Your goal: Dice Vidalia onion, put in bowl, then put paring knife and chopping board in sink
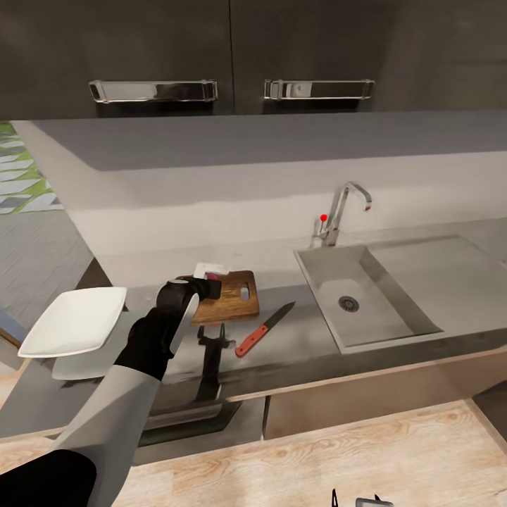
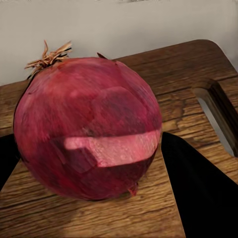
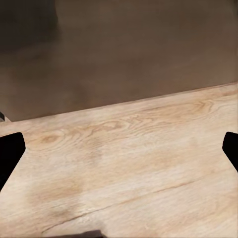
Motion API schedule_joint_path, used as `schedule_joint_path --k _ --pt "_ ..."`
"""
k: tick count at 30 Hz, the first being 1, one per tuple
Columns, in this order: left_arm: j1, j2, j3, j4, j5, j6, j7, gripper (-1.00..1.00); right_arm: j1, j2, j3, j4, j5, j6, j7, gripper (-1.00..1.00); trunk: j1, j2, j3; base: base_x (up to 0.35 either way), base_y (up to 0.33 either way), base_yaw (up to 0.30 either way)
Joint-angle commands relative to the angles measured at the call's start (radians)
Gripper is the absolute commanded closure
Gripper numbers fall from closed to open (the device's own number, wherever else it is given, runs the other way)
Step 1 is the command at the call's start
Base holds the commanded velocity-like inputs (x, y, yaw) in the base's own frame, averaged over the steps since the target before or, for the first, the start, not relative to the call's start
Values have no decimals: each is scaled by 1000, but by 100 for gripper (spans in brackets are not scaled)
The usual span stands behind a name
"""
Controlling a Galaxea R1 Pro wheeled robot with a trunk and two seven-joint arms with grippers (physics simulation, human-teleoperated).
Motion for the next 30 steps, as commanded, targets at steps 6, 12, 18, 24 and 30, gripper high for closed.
schedule_joint_path --k 6,12,18,24,30 --pt "-1 0 -2 -1 4 5 6 100 0 1 -5 1 11 -2 -6 -100 0 -1 -1 9 0 0" --pt "-1 2 -2 0 4 5 6 100 -1 1 -5 1 11 -2 -6 -100 0 -1 -1 1 0 0" --pt "-1 3 -2 0 4 5 6 100 -1 1 -5 1 11 -2 -7 -100 0 -1 -2 0 0 0" --pt "-1 5 -2 -1 4 5 6 100 -1 1 -5 1 11 -2 -7 -100 0 -1 -6 0 0 0" --pt "-1 5 -3 -2 4 5 6 100 -1 1 -5 1 11 -2 -7 -100 0 -1 -12 0 0 0"
